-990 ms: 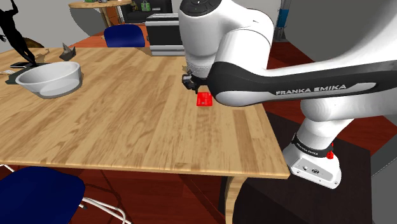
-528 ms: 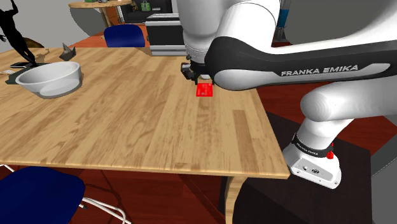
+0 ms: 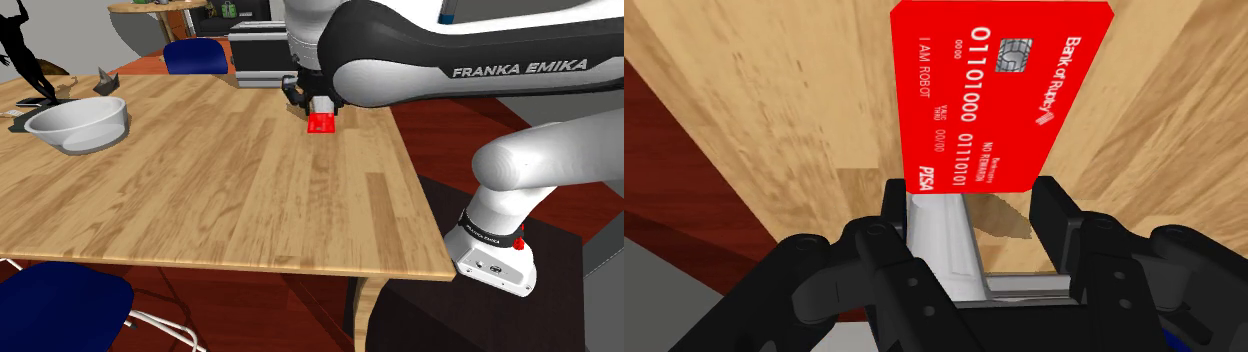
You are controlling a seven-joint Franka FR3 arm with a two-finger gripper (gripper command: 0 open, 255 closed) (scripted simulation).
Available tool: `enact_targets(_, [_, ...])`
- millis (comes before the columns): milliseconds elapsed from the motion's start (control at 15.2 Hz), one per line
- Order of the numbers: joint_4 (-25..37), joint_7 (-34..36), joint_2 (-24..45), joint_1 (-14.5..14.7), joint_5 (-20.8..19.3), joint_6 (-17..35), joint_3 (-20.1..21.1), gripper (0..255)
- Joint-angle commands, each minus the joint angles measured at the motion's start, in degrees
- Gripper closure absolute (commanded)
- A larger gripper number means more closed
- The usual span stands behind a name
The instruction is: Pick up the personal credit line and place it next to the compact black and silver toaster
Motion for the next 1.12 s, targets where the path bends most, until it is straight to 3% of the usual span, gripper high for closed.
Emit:
enact_targets(0, [1.4,-0.4,0.2,-0.2,-0.4,-1.2,-0.6,255])
enact_targets(1056, [14.2,-3.5,3.1,-3.0,-3.5,-11.0,-4.0,255])
